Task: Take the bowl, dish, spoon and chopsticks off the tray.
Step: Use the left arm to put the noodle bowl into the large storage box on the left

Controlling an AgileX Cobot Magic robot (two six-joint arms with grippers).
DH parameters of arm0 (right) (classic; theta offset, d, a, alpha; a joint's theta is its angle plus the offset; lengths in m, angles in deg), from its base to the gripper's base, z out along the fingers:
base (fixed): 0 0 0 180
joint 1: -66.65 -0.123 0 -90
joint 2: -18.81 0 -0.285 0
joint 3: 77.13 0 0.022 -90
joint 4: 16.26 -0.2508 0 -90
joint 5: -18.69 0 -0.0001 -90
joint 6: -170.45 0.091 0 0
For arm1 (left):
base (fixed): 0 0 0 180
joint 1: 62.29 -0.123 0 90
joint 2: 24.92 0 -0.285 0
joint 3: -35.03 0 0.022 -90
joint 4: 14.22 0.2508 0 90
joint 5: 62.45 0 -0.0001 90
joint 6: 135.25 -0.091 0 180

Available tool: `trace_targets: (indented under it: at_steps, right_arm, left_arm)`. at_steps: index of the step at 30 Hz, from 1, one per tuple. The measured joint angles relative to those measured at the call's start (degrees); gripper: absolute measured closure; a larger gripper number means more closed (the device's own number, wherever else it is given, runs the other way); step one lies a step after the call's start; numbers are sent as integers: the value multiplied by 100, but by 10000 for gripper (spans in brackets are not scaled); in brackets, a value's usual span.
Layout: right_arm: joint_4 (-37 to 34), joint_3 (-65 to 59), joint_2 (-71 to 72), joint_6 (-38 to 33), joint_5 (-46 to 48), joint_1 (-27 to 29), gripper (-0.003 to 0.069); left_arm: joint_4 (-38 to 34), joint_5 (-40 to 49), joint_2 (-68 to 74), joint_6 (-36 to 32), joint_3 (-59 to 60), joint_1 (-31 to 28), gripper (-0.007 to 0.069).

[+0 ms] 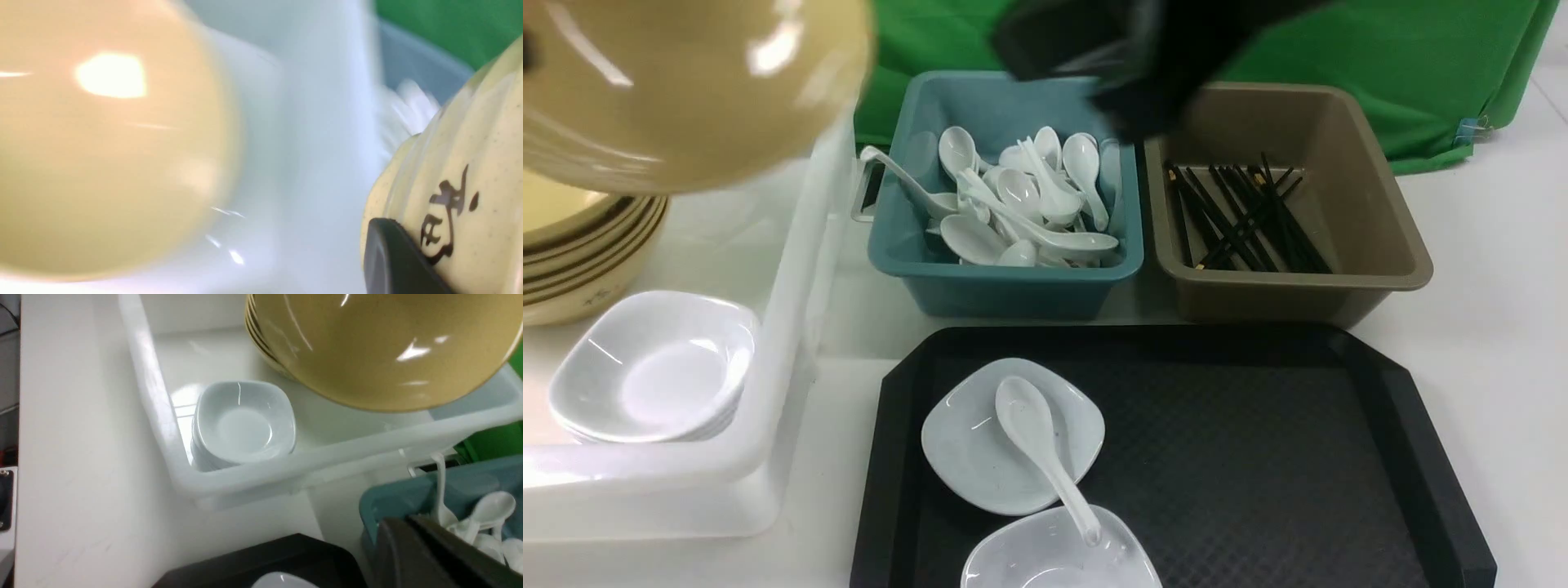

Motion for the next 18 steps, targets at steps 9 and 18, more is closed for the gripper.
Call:
trace_targets:
  at_steps: [9, 18]
  right_arm:
    - [19, 459, -676, 259, -269, -231, 659]
    - [24, 485, -684, 148, -663, -237, 648]
  left_arm:
    - [-150, -1198, 757, -136, 262, -1092, 610]
    - [-295, -2188, 1373, -23, 318, -1086, 596]
